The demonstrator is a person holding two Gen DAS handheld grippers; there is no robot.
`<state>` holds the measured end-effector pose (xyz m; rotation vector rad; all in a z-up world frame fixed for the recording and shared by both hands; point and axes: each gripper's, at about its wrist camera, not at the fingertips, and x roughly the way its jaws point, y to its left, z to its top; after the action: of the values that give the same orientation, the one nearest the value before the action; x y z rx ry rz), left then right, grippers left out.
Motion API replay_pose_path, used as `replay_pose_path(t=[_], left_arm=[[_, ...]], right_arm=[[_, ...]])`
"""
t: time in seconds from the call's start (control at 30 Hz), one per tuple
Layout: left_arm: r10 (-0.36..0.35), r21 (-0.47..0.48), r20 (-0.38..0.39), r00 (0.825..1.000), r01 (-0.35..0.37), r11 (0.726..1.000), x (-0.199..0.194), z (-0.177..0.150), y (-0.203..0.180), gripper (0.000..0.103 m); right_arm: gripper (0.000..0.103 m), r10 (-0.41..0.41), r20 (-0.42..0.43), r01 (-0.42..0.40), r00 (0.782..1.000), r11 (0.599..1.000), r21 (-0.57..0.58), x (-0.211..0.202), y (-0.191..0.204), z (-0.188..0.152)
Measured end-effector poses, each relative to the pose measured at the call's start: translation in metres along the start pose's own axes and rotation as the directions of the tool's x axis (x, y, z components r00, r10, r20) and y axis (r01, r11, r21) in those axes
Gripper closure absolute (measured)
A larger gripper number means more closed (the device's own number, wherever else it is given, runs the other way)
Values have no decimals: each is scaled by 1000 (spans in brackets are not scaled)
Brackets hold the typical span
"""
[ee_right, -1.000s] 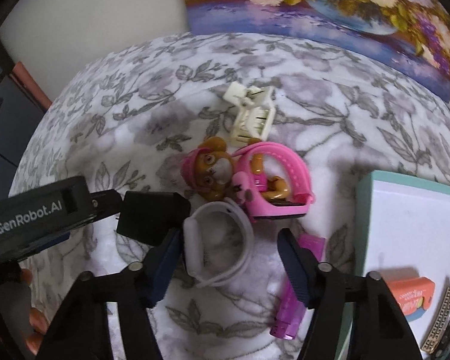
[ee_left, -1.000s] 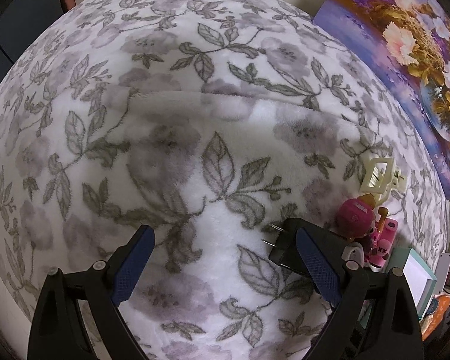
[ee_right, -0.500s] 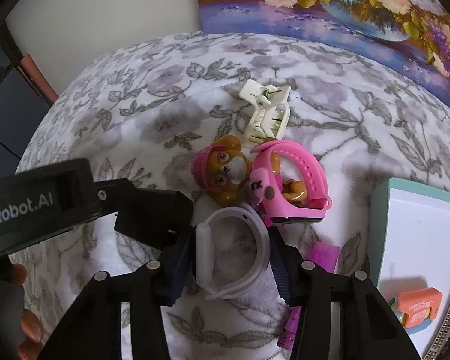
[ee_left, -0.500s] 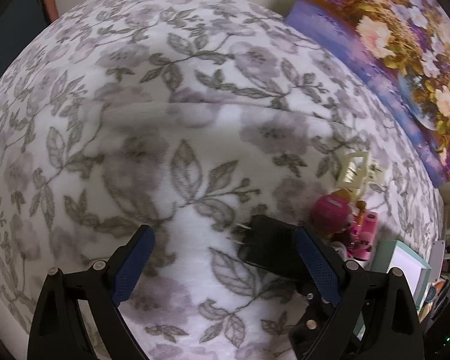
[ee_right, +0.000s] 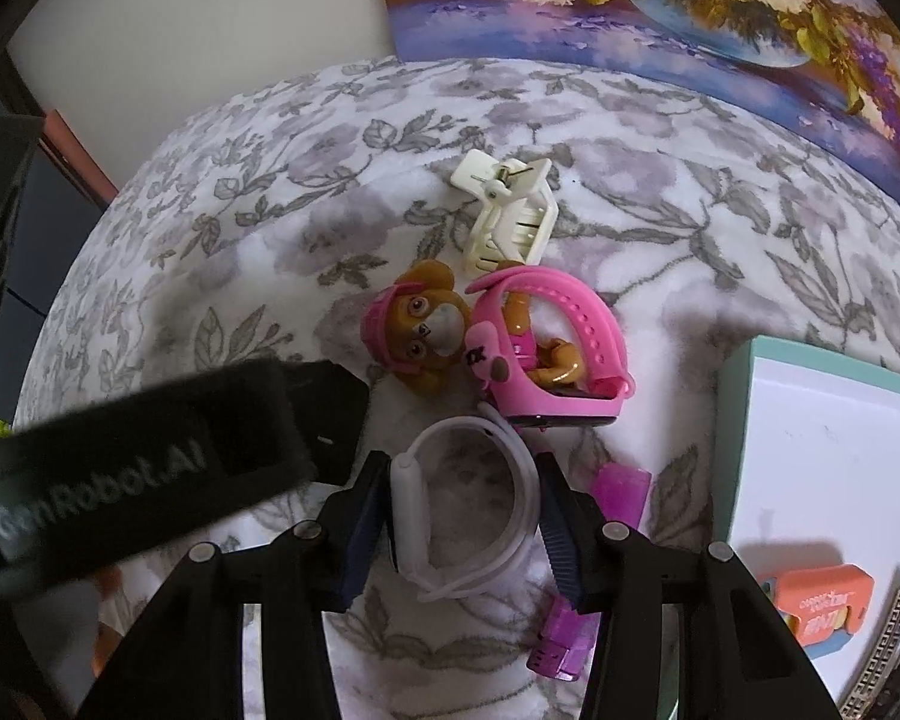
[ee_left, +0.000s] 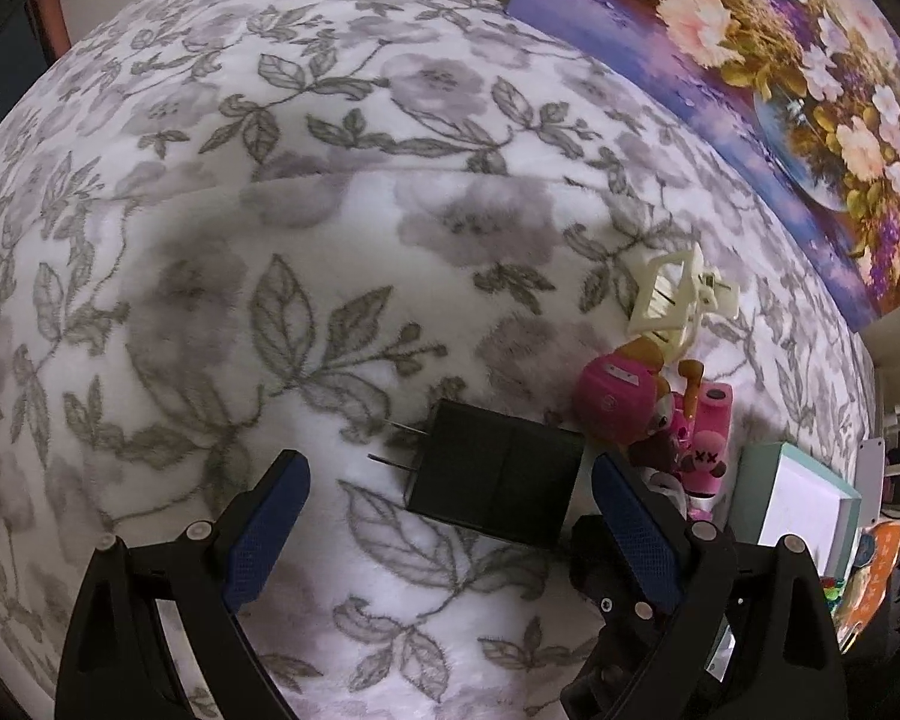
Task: Organize rigid objects
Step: 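Grasp the black charger plug with the left tool while the right tool grasps the white watch band, then carry black charger and white watch band over the tray and open both tools to drop them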
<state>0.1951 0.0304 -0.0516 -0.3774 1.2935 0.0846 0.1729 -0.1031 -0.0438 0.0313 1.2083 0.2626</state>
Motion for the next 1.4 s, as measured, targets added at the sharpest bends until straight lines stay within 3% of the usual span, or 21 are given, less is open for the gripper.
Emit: replay_pose_path(t=[0.23, 0.47, 0.77, 0.9, 1.1, 1.4], left_arm=[[-6, 16, -4, 1000, 6, 1000, 3, -1, -2, 33], [8, 4, 12, 1000, -8, 1000, -12, -5, 7, 33], [0, -28, 112, 994, 3, 1000, -60, -8, 6, 33], [-14, -5, 166, 986, 15, 1000, -83, -10, -10, 33], [-13, 54, 189, 982, 3, 999, -91, -22, -46, 33], [-32, 211, 159, 987, -3, 977, -74, -52, -129, 33]], right_arm=[[52, 2, -6, -2, 1000, 1000, 7, 0, -2, -1], [52, 2, -11, -2, 1000, 1000, 11, -4, -3, -3], [53, 23, 5, -24, 1000, 1000, 19, -28, -3, -5], [53, 28, 53, -31, 998, 999, 40, -55, -12, -2], [53, -39, 92, 30, 995, 994, 102, -85, -45, 4], [53, -168, 40, 152, 985, 954, 257, -98, -132, -7]])
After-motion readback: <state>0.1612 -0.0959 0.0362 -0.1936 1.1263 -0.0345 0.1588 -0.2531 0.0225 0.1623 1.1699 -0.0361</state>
